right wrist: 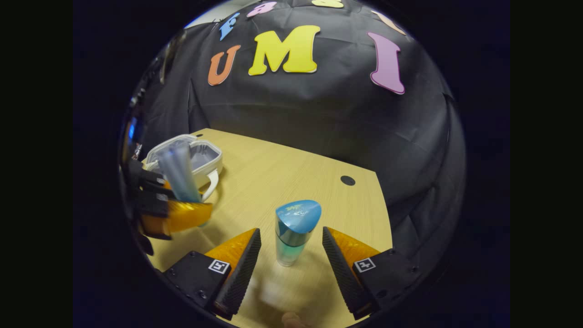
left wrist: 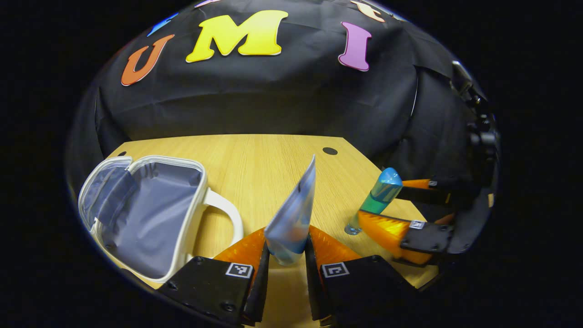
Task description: First open the suitcase, pack the skin care products into it, and then close the suitcase.
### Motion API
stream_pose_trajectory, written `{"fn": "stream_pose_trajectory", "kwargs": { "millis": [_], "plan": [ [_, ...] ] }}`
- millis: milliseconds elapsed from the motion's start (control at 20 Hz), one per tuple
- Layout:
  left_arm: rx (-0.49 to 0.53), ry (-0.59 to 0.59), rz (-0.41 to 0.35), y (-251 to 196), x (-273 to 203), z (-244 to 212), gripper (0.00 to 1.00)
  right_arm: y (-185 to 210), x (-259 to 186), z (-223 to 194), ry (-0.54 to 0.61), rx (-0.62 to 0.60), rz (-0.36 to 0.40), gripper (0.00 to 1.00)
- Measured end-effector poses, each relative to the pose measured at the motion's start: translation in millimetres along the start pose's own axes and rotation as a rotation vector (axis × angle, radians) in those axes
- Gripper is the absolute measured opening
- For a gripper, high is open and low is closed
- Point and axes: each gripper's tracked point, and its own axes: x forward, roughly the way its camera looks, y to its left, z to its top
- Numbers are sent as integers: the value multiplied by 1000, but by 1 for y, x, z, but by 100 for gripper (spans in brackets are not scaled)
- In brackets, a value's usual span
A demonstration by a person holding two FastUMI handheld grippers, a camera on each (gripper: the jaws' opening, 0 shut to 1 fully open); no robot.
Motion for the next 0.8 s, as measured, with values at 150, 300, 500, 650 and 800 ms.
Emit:
{"fn": "stream_pose_trajectory", "kwargs": {
  "millis": [150, 300, 500, 650, 800],
  "plan": [
    [14, -17, 15, 11, -35, 12, 48, 0, 9, 3, -29, 11, -31, 80],
    [-2, -29, 38, 27, -64, 19, 41, 3, 15, 3, -58, 21, -56, 80],
    [-47, -26, 61, 47, -89, 23, 41, 6, 15, 4, -79, 18, -81, 65],
    [-47, -13, 80, 61, -103, 21, 48, 11, 16, 2, -66, 41, -87, 45],
    [-62, -16, 90, 80, -119, 24, 41, 18, 7, 1, -35, 55, -84, 41]
  ]
}}
